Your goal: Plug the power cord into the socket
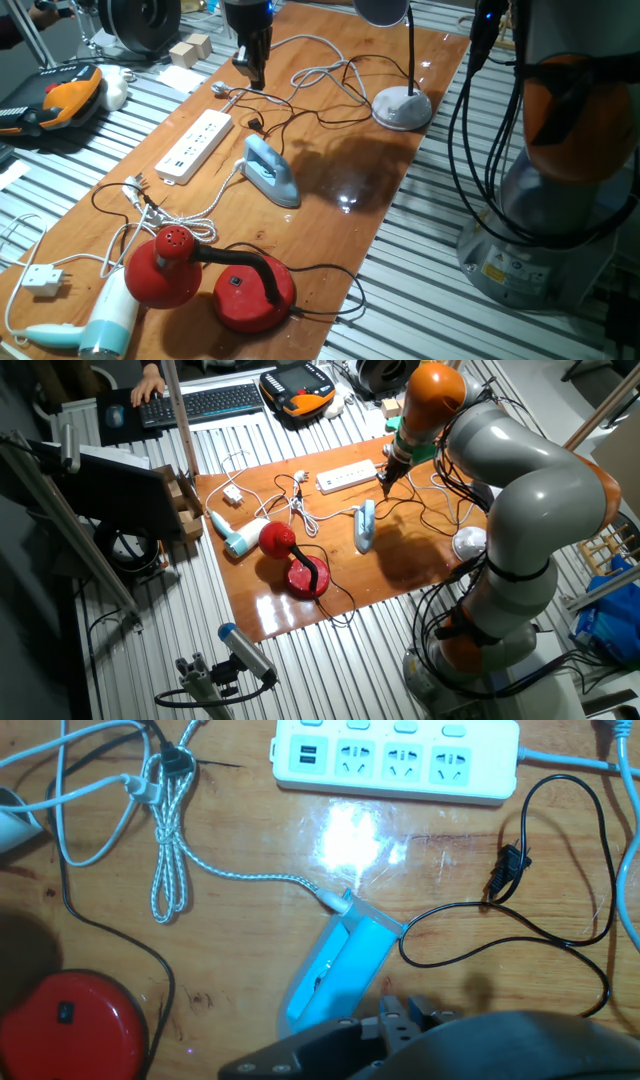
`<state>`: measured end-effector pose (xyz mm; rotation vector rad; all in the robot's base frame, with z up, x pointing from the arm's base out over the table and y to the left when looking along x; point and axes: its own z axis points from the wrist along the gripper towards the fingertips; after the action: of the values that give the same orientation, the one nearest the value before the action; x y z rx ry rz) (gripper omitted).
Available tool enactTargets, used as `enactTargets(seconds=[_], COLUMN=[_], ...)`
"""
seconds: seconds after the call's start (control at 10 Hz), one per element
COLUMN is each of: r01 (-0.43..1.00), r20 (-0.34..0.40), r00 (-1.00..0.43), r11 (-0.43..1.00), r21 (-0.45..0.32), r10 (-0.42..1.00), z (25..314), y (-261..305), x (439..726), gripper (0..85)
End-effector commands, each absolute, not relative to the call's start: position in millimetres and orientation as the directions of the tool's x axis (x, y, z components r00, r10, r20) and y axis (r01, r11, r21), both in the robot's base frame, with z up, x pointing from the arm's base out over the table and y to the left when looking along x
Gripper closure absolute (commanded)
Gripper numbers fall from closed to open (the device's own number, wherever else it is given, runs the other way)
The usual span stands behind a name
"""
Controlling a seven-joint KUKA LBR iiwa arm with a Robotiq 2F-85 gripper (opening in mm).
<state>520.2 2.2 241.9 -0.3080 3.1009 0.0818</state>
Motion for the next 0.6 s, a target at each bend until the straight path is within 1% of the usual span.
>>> enactTargets(seconds=[0.0, 0.5], r01=[-0.202, -0.173], r20=[-0.025, -0.029], r00=[-0.979, -0.985], r11=[0.978, 0.984], r21=[0.053, 0.031], r10=[-0.201, -0.172], z=[242.2, 241.6], y=[1.8, 10.1], x=[520.6, 522.5], gripper=[85.0, 85.0])
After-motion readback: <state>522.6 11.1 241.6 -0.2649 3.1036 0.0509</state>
